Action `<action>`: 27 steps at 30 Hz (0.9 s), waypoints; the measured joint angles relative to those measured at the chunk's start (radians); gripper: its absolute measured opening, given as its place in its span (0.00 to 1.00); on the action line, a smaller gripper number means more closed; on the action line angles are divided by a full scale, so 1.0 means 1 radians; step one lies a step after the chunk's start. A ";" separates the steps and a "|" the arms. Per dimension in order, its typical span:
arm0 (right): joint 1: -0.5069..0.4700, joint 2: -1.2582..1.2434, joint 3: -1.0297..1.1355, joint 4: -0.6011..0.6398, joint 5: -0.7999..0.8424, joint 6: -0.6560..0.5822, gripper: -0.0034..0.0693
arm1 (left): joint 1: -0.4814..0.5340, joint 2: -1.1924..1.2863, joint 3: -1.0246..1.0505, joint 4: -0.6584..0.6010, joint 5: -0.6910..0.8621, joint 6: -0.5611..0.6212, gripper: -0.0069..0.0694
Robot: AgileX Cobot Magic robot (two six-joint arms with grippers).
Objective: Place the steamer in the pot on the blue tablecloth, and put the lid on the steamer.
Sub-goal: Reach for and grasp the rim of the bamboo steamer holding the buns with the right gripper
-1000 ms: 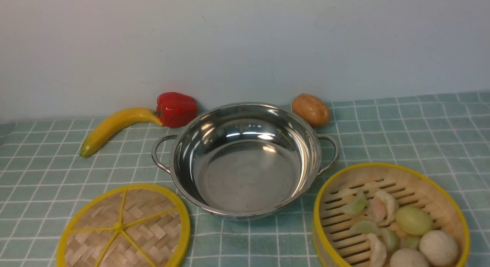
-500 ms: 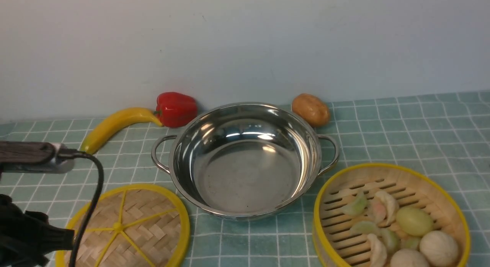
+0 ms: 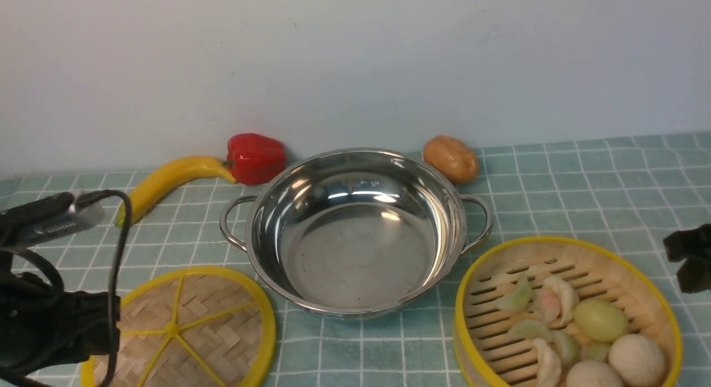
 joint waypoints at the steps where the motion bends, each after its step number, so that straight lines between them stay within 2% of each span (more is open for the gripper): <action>1: 0.000 0.000 0.000 0.000 0.000 -0.001 0.38 | 0.044 0.000 0.000 -0.005 -0.009 0.003 0.41; 4: 0.000 0.000 0.000 0.000 -0.003 -0.001 0.38 | 0.075 0.000 0.000 0.000 -0.015 0.003 0.41; 7: 0.001 0.000 0.000 0.000 -0.008 -0.006 0.38 | 0.059 0.000 0.000 0.001 -0.015 0.018 0.41; 9: 0.001 0.000 0.000 0.000 -0.008 -0.008 0.38 | 0.038 0.000 0.000 0.001 -0.015 0.034 0.41; 14: 0.001 0.010 0.000 0.003 -0.017 -0.026 0.38 | -0.111 0.001 0.000 0.010 -0.015 0.121 0.41; 18: 0.001 0.056 0.000 0.003 -0.018 -0.026 0.38 | -0.196 0.001 0.000 0.074 -0.013 0.127 0.41; 27: 0.001 0.216 -0.001 0.004 -0.060 -0.026 0.38 | -0.228 0.001 0.000 0.124 -0.013 0.081 0.41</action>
